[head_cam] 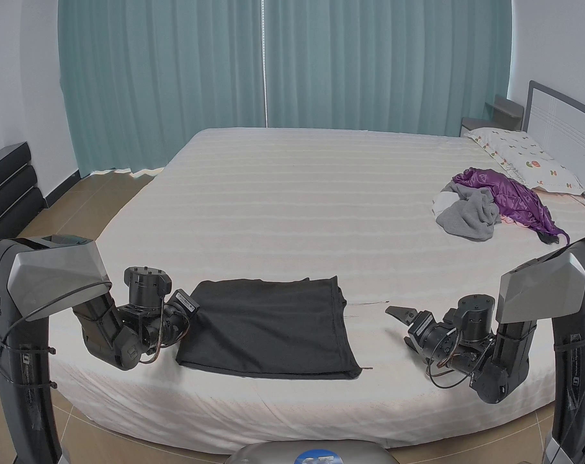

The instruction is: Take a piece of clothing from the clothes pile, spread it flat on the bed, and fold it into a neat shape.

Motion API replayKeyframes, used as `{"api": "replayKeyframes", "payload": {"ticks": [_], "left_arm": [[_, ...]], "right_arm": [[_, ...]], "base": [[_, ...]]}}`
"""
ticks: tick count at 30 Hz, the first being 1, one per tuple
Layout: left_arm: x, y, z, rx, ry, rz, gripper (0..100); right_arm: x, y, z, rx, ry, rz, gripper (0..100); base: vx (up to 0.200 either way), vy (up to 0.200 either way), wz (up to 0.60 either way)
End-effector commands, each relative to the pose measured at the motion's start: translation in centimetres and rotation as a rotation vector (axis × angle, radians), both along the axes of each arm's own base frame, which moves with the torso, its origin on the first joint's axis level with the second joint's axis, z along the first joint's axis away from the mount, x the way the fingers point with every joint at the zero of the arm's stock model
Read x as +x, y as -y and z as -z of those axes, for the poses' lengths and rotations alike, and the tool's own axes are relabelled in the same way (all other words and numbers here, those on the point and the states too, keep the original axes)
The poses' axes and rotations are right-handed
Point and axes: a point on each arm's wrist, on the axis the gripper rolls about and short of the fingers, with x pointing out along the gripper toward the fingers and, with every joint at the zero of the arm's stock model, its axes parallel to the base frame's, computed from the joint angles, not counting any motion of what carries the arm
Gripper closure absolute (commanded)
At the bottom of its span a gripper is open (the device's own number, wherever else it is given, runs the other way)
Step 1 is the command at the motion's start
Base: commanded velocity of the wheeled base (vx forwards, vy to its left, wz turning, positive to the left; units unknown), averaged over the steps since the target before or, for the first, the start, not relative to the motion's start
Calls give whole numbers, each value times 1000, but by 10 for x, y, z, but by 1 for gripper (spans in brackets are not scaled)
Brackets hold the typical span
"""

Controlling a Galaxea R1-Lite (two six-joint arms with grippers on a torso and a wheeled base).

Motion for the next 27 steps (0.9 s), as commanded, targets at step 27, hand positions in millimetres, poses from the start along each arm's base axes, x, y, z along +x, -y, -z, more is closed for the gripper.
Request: {"api": "replayKeyframes", "payload": {"ticks": [27], "left_arm": [[-13,-5,-24,-108,27,-69,0]], "right_arm": [[-4,-5,-1,3,3,-15,0]], "base": [[0,0,0]]}}
